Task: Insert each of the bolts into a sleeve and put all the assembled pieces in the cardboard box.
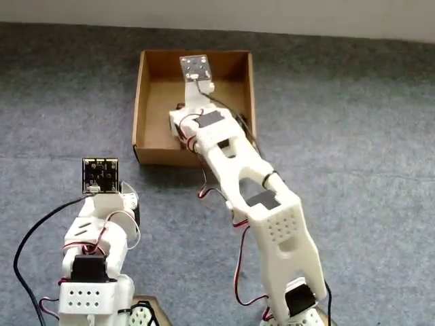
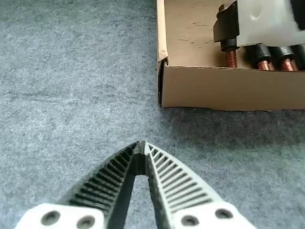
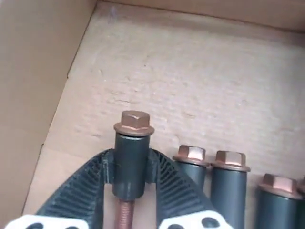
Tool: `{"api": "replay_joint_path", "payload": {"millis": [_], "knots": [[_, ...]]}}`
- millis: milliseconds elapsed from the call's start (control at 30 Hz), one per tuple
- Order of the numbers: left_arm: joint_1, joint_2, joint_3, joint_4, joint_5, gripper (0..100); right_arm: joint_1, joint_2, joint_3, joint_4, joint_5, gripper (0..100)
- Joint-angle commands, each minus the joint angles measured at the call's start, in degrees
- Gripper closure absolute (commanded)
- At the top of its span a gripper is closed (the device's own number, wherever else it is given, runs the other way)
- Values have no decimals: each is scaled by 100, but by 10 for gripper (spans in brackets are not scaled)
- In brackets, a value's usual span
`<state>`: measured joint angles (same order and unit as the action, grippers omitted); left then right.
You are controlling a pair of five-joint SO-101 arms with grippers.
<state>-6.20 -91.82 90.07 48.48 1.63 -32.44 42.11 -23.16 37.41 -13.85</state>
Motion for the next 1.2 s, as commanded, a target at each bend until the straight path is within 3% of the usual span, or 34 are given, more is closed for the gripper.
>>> {"api": "replay_joint_path", "payload": {"millis": [0, 667, 867, 1167], "knots": [[-40, -57, -31, -26, -44, 990, 119, 4, -356, 101, 18, 992], [-48, -57, -57, -26, -44, 990, 198, 92, -488, 655, 18, 988], [-57, -57, -57, -26, -44, 990, 180, 92, -620, 664, 26, 818], [-57, -57, -57, -26, -44, 990, 207, -224, -1393, 1543, 44, 813]]}}
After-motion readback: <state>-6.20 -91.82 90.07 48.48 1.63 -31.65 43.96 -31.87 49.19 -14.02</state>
